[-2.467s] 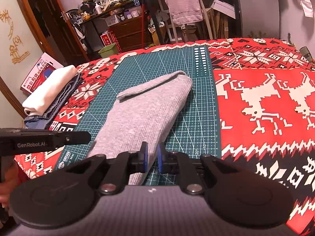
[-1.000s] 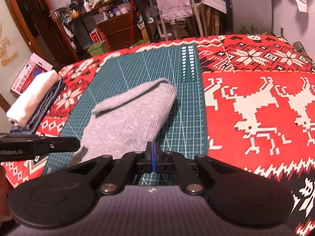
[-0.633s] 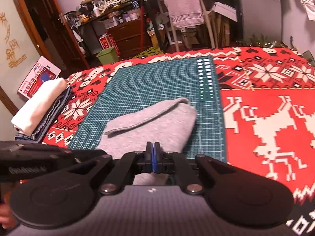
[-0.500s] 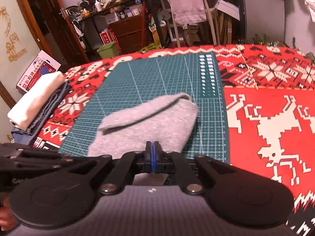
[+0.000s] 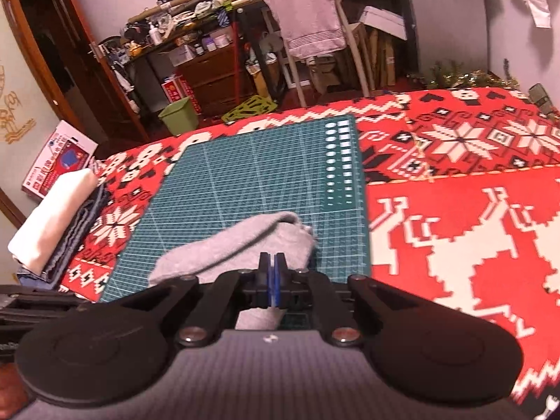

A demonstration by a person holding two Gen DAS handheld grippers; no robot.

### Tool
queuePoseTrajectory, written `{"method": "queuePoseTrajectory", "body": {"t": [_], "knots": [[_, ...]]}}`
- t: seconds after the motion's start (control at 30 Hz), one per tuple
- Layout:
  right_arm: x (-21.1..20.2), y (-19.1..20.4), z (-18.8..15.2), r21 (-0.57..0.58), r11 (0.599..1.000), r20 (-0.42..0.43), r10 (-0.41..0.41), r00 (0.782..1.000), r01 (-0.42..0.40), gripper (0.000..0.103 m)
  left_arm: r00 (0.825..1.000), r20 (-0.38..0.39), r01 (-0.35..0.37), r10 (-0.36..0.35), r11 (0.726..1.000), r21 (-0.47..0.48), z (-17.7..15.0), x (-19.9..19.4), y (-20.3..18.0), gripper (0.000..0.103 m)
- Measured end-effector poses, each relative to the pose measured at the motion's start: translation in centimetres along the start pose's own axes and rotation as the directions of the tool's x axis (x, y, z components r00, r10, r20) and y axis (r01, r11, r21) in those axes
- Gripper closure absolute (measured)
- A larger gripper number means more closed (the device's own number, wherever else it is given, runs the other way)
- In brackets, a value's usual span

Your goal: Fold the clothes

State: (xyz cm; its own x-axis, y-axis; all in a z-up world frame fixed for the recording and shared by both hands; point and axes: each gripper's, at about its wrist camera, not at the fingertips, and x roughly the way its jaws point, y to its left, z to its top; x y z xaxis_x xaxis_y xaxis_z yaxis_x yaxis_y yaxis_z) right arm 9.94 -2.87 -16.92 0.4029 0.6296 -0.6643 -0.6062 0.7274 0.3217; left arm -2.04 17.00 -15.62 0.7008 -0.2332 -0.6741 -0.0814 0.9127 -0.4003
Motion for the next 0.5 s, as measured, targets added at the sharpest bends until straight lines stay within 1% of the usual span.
{"method": "queuePoseTrajectory", "body": {"t": [0.07, 0.13, 0.23, 0.33, 0.43, 0.5], "knots": [[0.8, 0.1, -0.1, -0.003, 1.000, -0.012, -0.006, 1.000, 0.006, 0.101, 1.000, -0.023, -0.012, 0.012, 1.000, 0.002, 0.1, 1.1, 0.0, 0.102], [1.2, -0.5, -0.2, 0.018, 1.000, -0.013, -0.008, 1.000, 0.008, 0.102, 0.997, -0.057, -0.043, 0.044, 0.999, 0.020, -0.3, 2.1, 0.0, 0.102], [1.6, -1.4, 0.0, 0.051, 0.999, -0.011, -0.015, 1.000, 0.016, 0.102, 0.997, -0.053, -0.045, 0.047, 0.999, 0.027, -0.7, 2.1, -0.1, 0.102], [1.9, -2.1, 0.1, 0.043, 0.998, -0.010, -0.055, 0.998, 0.055, 0.101, 0.998, -0.052, -0.045, 0.046, 0.999, 0.025, -0.8, 1.8, -0.1, 0.102], [1.3, -2.4, -0.1, 0.063, 0.996, 0.006, -0.059, 0.998, 0.059, 0.101, 0.998, -0.042, -0.046, 0.048, 0.998, 0.037, -1.0, 1.1, -0.2, 0.102], [0.2, -2.0, -0.5, 0.065, 0.997, 0.016, -0.046, 0.999, 0.045, 0.101, 0.999, -0.029, -0.040, 0.042, 0.998, 0.052, -1.1, 0.3, -0.5, 0.102]]}}
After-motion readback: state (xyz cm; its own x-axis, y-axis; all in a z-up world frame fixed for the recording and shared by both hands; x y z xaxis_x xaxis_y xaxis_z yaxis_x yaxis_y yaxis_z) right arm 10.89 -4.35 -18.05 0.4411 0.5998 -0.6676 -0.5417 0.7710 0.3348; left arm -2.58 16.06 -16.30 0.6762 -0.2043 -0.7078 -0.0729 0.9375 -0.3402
